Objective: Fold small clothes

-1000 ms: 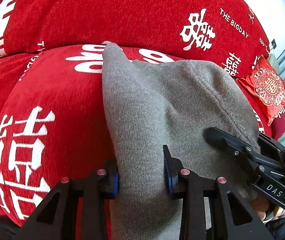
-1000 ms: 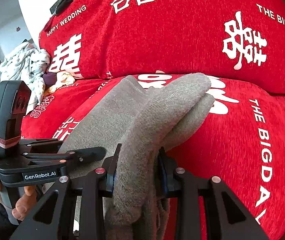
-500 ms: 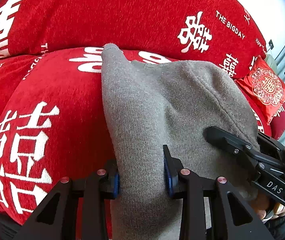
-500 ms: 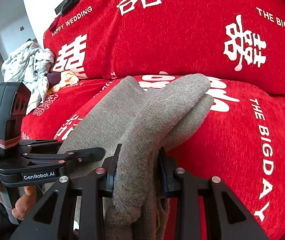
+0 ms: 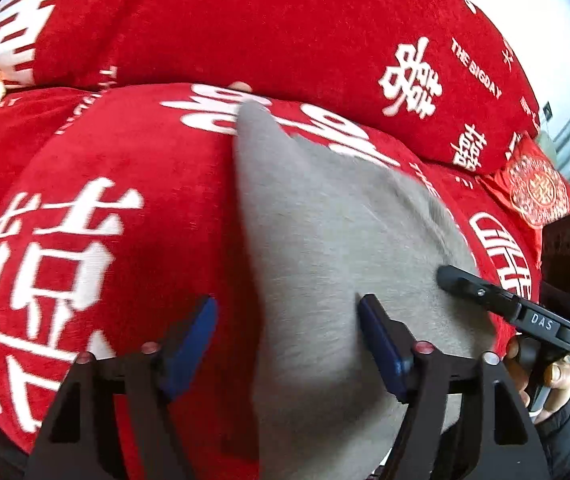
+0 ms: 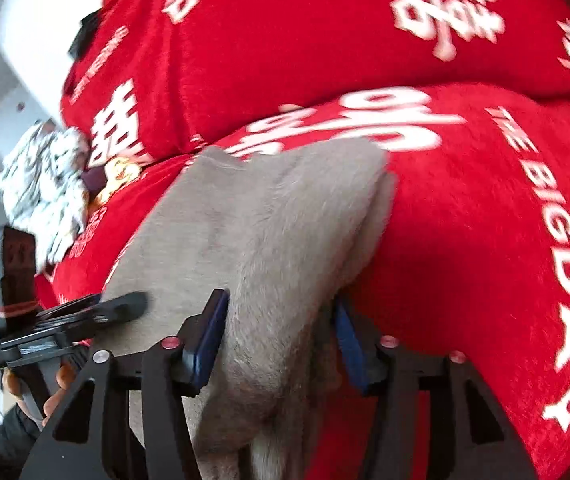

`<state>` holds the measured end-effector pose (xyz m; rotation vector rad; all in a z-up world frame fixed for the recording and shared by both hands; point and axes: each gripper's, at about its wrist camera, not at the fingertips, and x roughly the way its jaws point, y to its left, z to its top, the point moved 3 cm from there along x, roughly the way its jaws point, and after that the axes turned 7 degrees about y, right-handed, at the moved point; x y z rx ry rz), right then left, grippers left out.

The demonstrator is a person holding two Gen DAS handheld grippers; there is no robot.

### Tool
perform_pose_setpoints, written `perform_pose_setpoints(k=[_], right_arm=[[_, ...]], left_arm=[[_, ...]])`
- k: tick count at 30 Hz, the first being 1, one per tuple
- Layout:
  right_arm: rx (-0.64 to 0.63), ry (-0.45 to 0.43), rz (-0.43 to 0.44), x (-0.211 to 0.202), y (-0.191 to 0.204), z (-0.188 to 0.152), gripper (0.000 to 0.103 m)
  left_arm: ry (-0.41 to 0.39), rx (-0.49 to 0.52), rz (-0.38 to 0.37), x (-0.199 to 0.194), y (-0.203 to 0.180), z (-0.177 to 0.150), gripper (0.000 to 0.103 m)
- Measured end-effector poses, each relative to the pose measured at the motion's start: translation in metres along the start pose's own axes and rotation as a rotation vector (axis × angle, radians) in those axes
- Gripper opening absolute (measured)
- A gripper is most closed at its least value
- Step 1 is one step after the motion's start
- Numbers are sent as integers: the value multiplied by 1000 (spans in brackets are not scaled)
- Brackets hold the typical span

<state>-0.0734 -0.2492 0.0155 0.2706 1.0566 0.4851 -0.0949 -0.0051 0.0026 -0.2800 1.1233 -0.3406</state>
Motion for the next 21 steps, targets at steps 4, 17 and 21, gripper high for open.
perform_pose_setpoints(k=[4, 17, 21], right_arm=[[-40, -85, 0, -36, 7, -1, 57], [-248, 10, 4, 15, 31, 0, 58], [-269, 23, 0, 10, 38, 5, 59]], left_arm=[[-20, -39, -12, -20, 8, 10, 75], [88, -19, 97, 32, 24, 28, 86], [103, -61, 42, 29, 26, 37, 86]])
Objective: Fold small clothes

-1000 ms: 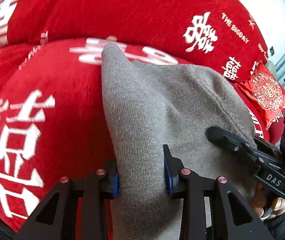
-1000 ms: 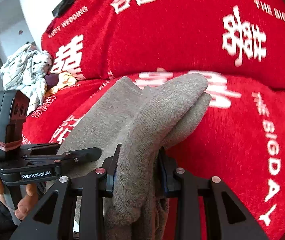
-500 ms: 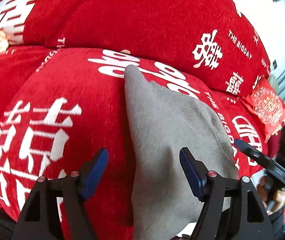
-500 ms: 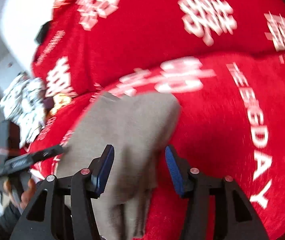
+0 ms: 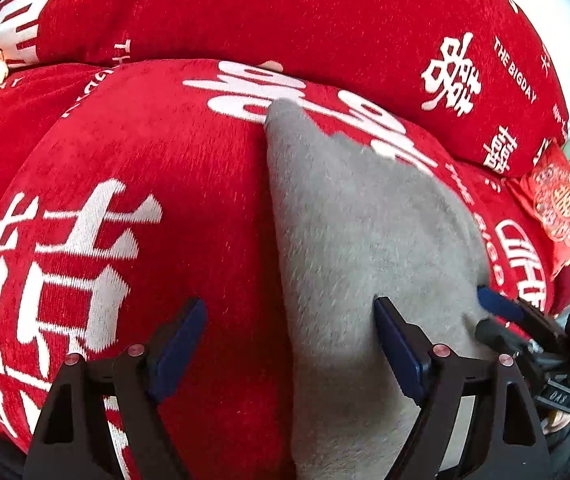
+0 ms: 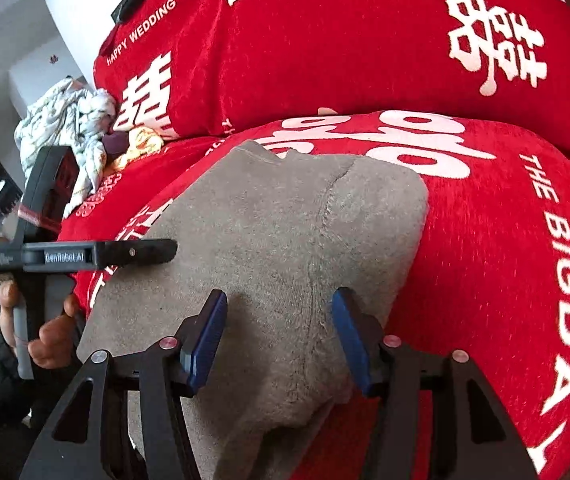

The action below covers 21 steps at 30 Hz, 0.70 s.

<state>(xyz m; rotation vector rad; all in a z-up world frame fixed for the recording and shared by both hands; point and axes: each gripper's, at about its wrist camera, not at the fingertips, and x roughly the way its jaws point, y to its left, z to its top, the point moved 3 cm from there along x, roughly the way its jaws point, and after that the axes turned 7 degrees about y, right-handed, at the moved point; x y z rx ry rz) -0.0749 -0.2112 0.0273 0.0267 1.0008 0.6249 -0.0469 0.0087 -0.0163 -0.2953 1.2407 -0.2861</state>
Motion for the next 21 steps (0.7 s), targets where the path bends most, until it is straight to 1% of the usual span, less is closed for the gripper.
perform_pose_setpoints(k=[3, 5, 6, 7, 9, 10, 14, 16, 19, 21], right_arm=[[4, -28, -6, -5, -6, 15, 59], [45, -14, 6, 2, -16, 29, 60], [71, 9, 32, 10, -23, 37, 60], [84, 23, 37, 15, -28, 41, 62], [113, 58, 30, 32, -40, 49, 61], [119, 61, 31, 36, -43, 52, 61], [136, 68, 3, 33, -42, 57, 61], [107, 55, -30, 22, -31, 52, 62], [-13, 27, -84, 3, 0, 37, 62], [-94, 18, -116, -4, 21, 26, 62]], left_arm=[[-16, 5, 28, -3, -4, 19, 86], [6, -2, 36, 5, -5, 37, 86], [30, -4, 65, 13, -4, 46, 86], [51, -1, 94, 21, -4, 52, 86], [82, 5, 121, 34, -3, 59, 86], [95, 2, 119, 40, -3, 61, 86], [88, -4, 124, 38, -4, 60, 86], [67, -4, 124, 28, -5, 55, 86], [33, 15, 119, 14, -9, 46, 86], [28, 19, 114, 8, -12, 39, 86]])
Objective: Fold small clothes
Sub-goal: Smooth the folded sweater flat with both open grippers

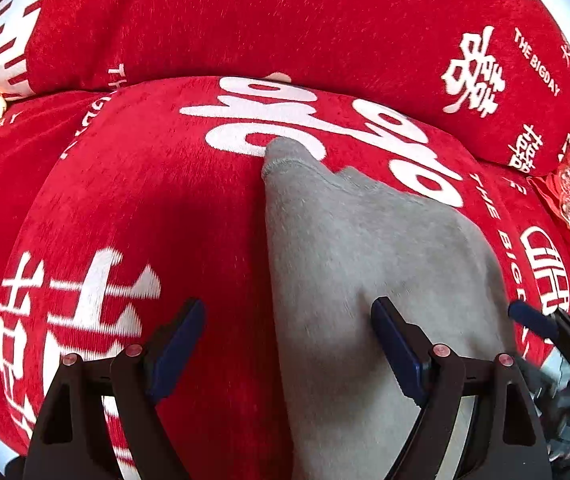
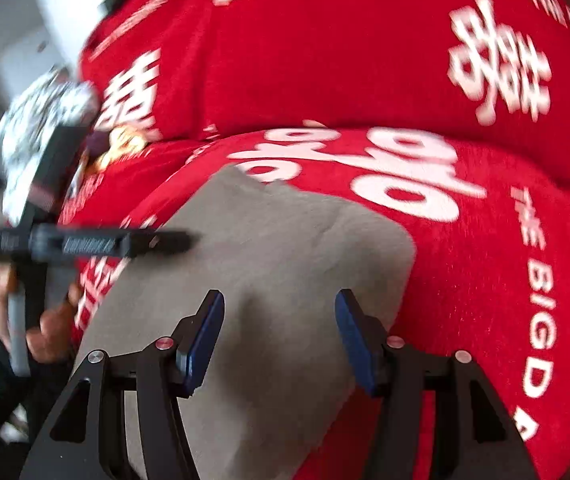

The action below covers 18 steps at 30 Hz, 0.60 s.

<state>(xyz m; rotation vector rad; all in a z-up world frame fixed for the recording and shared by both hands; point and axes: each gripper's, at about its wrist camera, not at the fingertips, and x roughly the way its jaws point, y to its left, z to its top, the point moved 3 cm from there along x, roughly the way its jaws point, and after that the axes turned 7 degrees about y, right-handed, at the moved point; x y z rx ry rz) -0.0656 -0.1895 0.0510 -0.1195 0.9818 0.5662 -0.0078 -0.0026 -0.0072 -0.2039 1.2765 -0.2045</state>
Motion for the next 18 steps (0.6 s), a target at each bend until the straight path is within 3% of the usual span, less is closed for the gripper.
perform_pose_setpoints(k=[7, 12, 18], right_arm=[[-135, -9, -94, -10, 37, -37, 62], [-185, -22, -163, -11, 39, -68, 61], [-242, -26, -226, -17, 44, -89, 61]], left_arm=[[-47, 70, 10, -29, -15, -45, 86], [-108, 137, 85, -38, -17, -89, 86], [-139, 118, 69, -35, -3, -108, 92]])
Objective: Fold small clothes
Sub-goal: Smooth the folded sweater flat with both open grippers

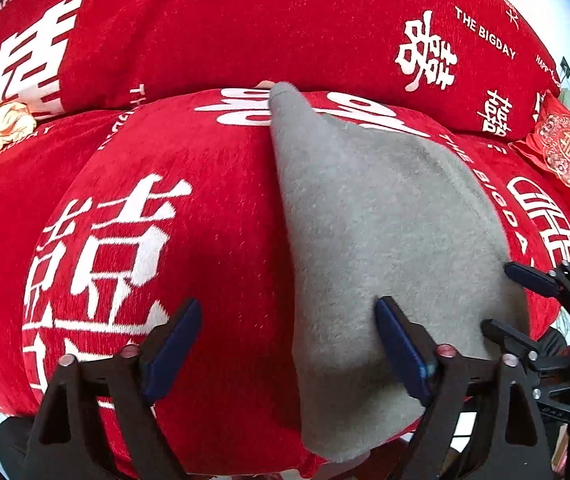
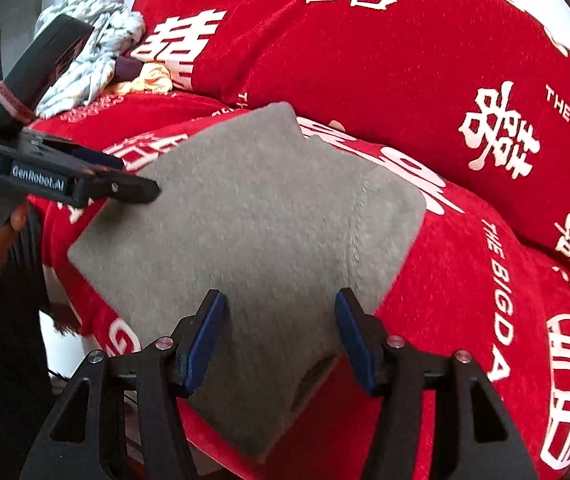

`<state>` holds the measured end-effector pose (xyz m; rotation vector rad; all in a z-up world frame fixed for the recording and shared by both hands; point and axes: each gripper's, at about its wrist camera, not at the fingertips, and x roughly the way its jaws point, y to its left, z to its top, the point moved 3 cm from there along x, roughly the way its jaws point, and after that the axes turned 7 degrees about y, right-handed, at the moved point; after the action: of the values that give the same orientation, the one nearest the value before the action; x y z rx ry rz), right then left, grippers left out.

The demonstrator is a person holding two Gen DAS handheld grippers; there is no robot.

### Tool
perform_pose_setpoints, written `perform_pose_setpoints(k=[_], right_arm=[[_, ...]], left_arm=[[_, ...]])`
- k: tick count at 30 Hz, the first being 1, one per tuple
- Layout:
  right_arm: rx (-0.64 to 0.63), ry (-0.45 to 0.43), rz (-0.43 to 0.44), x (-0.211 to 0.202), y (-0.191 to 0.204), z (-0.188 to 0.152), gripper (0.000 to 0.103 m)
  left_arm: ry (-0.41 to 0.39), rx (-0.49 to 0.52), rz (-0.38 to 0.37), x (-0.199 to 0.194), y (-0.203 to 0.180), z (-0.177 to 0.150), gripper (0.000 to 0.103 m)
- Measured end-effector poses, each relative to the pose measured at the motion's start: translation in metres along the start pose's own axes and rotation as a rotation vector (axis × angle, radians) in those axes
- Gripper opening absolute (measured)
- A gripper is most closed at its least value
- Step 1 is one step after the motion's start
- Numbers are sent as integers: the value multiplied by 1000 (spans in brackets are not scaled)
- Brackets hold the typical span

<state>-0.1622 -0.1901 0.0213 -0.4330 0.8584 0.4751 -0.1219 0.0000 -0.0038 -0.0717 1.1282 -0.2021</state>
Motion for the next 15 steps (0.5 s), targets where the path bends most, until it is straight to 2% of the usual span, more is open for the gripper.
perform_pose_setpoints(k=[4, 5, 8, 12, 15], right_arm=[[-27, 36, -51, -5, 5, -7, 61], [-21, 55, -54, -8, 4, -7, 64], [43, 136, -11, -16, -1, -6, 68], [110, 104, 17, -35, -4, 6, 68], [160, 88, -18, -45, -7, 20, 73]], left_arm=[[-7, -2, 14, -10, 0, -6, 92], [-10, 1, 30, -15, -2, -8, 92], [-16, 20, 67, -27, -10, -13, 92], [-25, -13, 108, -35, -18, -7, 92], [-33, -34, 115, -38, -26, 1, 92]])
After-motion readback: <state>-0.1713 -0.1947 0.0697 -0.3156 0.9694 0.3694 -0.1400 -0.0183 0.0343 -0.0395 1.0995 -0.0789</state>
